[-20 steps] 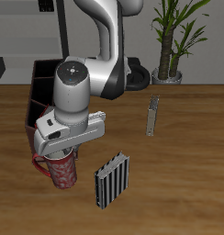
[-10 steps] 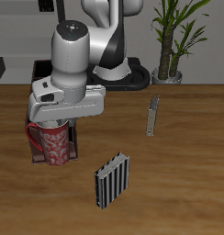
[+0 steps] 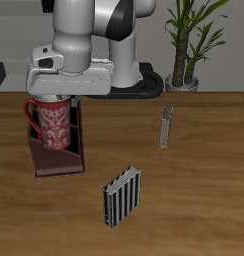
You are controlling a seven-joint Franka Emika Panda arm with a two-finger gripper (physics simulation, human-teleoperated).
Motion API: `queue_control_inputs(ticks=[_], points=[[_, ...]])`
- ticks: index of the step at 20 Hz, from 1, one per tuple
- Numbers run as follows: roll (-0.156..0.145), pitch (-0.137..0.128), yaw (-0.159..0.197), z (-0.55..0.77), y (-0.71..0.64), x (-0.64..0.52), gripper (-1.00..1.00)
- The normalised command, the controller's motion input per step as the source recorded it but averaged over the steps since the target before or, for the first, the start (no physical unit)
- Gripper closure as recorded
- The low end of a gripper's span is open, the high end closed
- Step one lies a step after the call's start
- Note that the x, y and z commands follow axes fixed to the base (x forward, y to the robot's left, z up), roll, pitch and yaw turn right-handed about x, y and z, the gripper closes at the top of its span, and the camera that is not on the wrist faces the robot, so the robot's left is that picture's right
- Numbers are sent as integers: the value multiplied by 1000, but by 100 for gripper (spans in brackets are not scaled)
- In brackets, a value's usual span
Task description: Place the red book into the right desk caddy's left compartment and place the red mug into the right desk caddy's right compartment
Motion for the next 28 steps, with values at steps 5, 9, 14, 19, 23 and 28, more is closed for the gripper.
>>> queue_control_inputs(ticks=[5,9,14,19,23,28], points=[[5,-33,-61,354,-26,-248,100],[-3,-47,-53,451,119,-622,100],[-19,-36,-48,208,-63,-338,100],[-1,-23,-35,63,-122,-339,100],[-50,-35,-72,61,-191,-455,100],[-24,-33,-49,-56,-74,-492,100]])
